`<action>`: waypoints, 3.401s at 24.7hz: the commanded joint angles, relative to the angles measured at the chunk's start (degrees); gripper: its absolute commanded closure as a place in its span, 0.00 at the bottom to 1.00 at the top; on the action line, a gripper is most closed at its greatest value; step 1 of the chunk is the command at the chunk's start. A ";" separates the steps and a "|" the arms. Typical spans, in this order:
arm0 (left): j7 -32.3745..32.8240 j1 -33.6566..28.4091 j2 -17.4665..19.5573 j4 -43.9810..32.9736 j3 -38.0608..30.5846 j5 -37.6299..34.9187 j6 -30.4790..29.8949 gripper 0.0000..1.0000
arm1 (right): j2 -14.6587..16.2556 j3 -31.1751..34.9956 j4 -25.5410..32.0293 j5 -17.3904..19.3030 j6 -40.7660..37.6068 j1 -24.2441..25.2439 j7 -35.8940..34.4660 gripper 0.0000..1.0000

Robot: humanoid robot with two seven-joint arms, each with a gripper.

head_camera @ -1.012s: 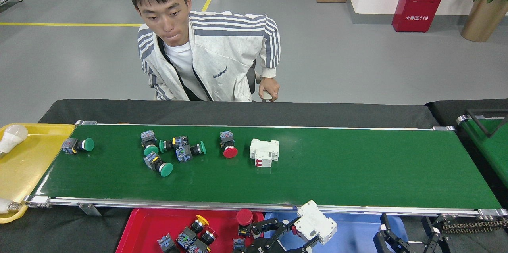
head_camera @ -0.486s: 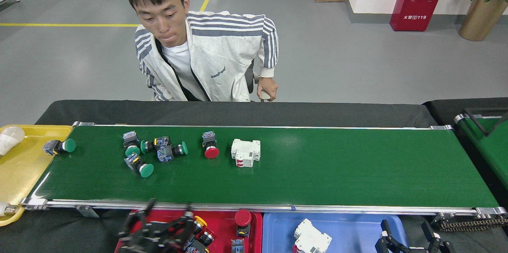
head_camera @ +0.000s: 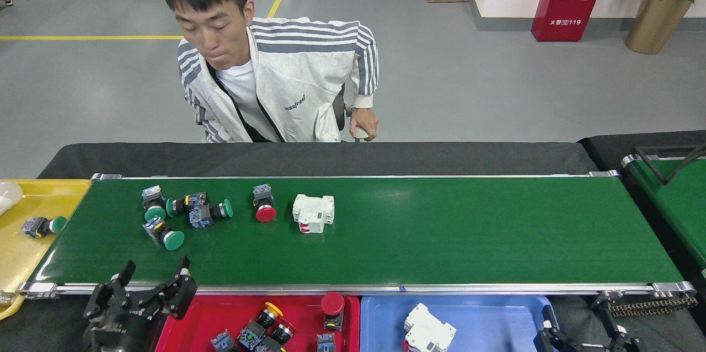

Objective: Pick switch part from conveyor to tray

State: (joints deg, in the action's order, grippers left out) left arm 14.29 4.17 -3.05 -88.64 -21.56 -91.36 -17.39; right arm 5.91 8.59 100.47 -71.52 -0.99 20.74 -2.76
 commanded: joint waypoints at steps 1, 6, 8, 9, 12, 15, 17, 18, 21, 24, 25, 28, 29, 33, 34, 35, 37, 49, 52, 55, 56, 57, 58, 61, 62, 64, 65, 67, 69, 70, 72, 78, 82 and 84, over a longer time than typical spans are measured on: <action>-0.14 2.86 1.73 3.38 -0.23 -0.66 1.66 0.00 | 0.51 0.81 0.87 0.15 0.11 -0.35 -0.15 0.01; -0.14 7.95 6.65 11.47 -0.15 -0.66 5.26 0.00 | 0.42 0.99 0.87 0.06 0.11 -0.62 -0.15 0.01; -0.32 9.80 8.23 15.07 -0.06 -0.66 7.11 0.00 | 0.42 0.90 0.87 0.06 0.20 -0.62 -0.15 0.01; -0.32 11.03 8.76 17.18 0.03 -0.75 7.81 0.00 | 0.42 0.99 0.87 0.06 0.11 -0.62 -0.15 0.01; -0.49 15.52 9.99 24.65 0.73 -0.84 9.13 0.00 | 0.33 0.90 0.87 0.06 0.11 -0.88 -0.06 0.01; -2.07 19.82 11.75 33.53 1.79 -0.84 12.56 0.03 | 0.42 0.90 0.87 0.06 0.11 -1.23 0.03 0.01; -6.12 23.69 13.24 40.47 4.16 -0.84 16.60 0.19 | 0.42 0.90 0.87 0.06 0.11 -1.41 0.03 0.01; -8.58 25.27 14.12 43.99 5.30 -0.75 18.18 0.30 | 0.51 0.90 0.87 0.06 0.11 -1.67 0.12 0.01; -15.26 27.91 16.06 51.64 6.80 0.30 18.53 0.75 | 0.51 0.90 0.87 0.06 0.11 -1.76 0.12 0.01; -17.72 27.29 16.14 51.99 7.50 2.94 17.48 0.93 | 0.51 0.90 0.87 0.06 0.11 -1.85 0.73 0.01; -18.69 26.77 16.06 51.55 8.20 3.29 16.07 0.94 | 0.51 0.90 0.87 0.06 0.11 -1.85 0.91 0.01; -20.71 21.67 15.44 44.43 9.35 3.47 12.56 0.97 | 0.51 0.99 0.87 0.06 0.20 -1.93 0.91 0.01; -20.71 19.03 15.18 40.65 9.43 3.56 10.71 0.97 | 0.51 0.99 0.87 0.06 0.20 -2.29 0.91 0.01; -20.44 7.87 12.10 23.33 9.52 4.08 0.78 0.97 | 1.03 1.25 0.87 0.06 0.20 -2.46 1.00 0.01; -20.27 4.53 11.31 18.41 9.43 4.08 -2.56 0.97 | 1.12 1.52 0.87 0.06 0.20 -2.46 1.00 0.01; -20.27 1.54 11.05 14.19 9.52 4.08 -5.64 0.96 | 1.30 1.61 0.87 0.06 0.20 -2.46 1.00 0.01; -19.92 -5.23 10.61 5.49 9.52 4.08 -12.93 0.95 | 1.47 2.40 0.87 0.15 0.02 -2.46 1.35 0.01; -18.69 -17.62 5.95 -6.99 10.84 3.64 -23.04 0.00 | 2.70 2.84 0.87 0.15 -0.42 -2.90 1.17 0.01; -18.86 -16.74 4.89 -6.99 5.13 3.82 -13.91 0.00 | 2.53 2.84 0.87 0.15 -2.00 -2.90 1.09 0.01; -18.95 -16.04 5.60 -6.90 1.35 3.91 -8.19 0.00 | 2.26 2.84 0.87 0.15 -3.32 -2.90 1.09 0.01; -18.95 -15.95 5.95 -6.90 0.56 3.91 -8.19 0.00 | 2.18 2.84 0.87 0.15 -3.67 -2.90 1.09 0.01; -18.95 -16.04 6.21 -6.81 -0.06 3.91 -8.19 0.00 | 2.18 2.84 0.87 0.15 -4.02 -2.90 1.17 0.01; -18.95 -15.95 6.30 -6.64 -0.06 3.99 -8.19 0.00 | 2.00 2.84 0.87 0.15 -4.28 -2.90 1.17 0.01; -18.51 -14.46 6.83 -6.20 0.38 3.99 -8.71 0.00 | 1.39 2.84 0.87 0.24 -4.81 -2.90 1.17 0.01; -18.33 -12.61 7.44 -5.49 0.65 3.91 -9.59 0.00 | 1.39 2.84 0.87 0.24 -4.81 -2.90 1.17 0.01; -18.25 -8.83 9.02 -1.63 1.52 3.56 -11.70 0.00 | 1.12 2.84 0.87 0.24 -4.81 -2.90 1.17 0.01; -18.25 -5.59 9.81 2.15 2.58 3.29 -11.88 0.00 | 1.12 2.84 0.87 0.24 -4.81 -2.81 1.17 0.01; -18.25 0.57 11.66 10.06 4.69 3.20 -11.70 0.00 | 1.03 2.92 0.87 0.24 -4.73 -2.55 1.09 0.01; -18.25 5.14 13.86 17.36 6.27 3.20 -11.61 0.00 | 1.03 2.92 0.87 0.24 -4.64 -2.29 1.00 0.01; -18.25 6.99 14.74 20.35 6.53 3.29 -11.53 0.00 | 1.03 3.01 0.87 0.33 -4.55 -2.29 1.00 0.01; -18.33 9.71 15.97 24.92 6.62 3.20 -11.17 0.00 | 0.95 3.45 0.87 0.33 -4.55 -2.29 1.00 0.01; -18.60 15.60 17.46 33.70 7.41 3.20 -9.15 0.00 | 0.68 4.68 0.87 0.33 -4.46 -2.37 0.91 0.01; -19.04 20.09 18.34 42.14 8.91 3.20 -6.69 0.00 | 0.68 5.03 0.87 0.33 -4.46 -2.37 0.91 0.01; -19.65 22.81 18.52 46.53 10.93 3.20 -3.44 0.03 | 0.60 5.03 0.87 0.33 -4.46 -2.37 0.91 0.01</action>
State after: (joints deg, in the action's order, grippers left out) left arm -4.44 25.05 14.66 -43.36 -11.41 -88.05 -23.30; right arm 6.58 13.22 100.51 -71.36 -5.52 18.52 -1.44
